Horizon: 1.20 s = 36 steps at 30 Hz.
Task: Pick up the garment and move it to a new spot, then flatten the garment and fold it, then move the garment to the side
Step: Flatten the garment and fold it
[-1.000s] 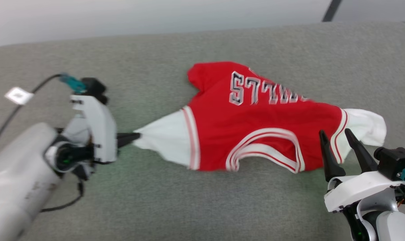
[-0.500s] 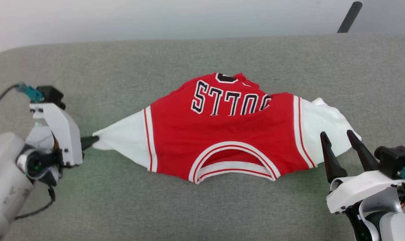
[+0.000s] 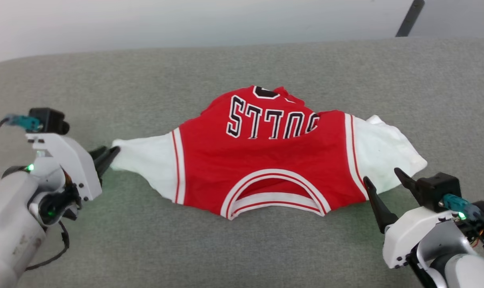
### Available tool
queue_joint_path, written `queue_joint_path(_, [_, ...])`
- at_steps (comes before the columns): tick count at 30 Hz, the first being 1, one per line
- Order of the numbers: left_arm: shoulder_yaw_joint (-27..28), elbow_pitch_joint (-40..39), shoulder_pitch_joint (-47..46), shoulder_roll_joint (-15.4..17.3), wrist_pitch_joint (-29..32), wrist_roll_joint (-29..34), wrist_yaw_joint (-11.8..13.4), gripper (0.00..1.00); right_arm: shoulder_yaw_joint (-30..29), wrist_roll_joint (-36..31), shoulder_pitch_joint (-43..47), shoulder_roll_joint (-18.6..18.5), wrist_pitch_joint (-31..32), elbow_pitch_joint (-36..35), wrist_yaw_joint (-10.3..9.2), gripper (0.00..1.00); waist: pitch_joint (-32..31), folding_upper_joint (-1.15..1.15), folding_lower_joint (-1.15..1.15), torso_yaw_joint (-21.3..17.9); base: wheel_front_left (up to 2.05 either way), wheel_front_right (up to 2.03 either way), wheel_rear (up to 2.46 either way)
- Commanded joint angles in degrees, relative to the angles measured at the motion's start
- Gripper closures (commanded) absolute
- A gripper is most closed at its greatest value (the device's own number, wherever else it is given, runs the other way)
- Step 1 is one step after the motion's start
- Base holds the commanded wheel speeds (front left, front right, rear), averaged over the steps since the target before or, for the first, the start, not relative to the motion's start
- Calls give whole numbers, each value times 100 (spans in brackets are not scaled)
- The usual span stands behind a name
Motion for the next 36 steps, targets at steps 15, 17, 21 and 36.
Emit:
queue_joint_path(15, [280,-811,1169,-241,-2614,1029,283,0,1434,1182,-615,-2708,1673,-223,-6,0,-56,0,0,897,0,0,0])
queue_joint_path(17, [650,-1104,1337,-318,-2625,1414,467,0,1646,1411,-660,-3103,1861,-254,-6,0,-5,0,0,1044,0,0,0])
queue_joint_path(21, [1481,-1673,2003,-554,-2613,2233,665,0,2030,1865,-845,-3863,2131,-284,-6,0,113,0,0,1282,0,0,0])
queue_joint_path(36, [3036,-2272,2958,-1170,-2616,3873,343,0,3347,2538,-1460,-4628,2059,525,-6,81,437,0,0,1599,0,0,0])
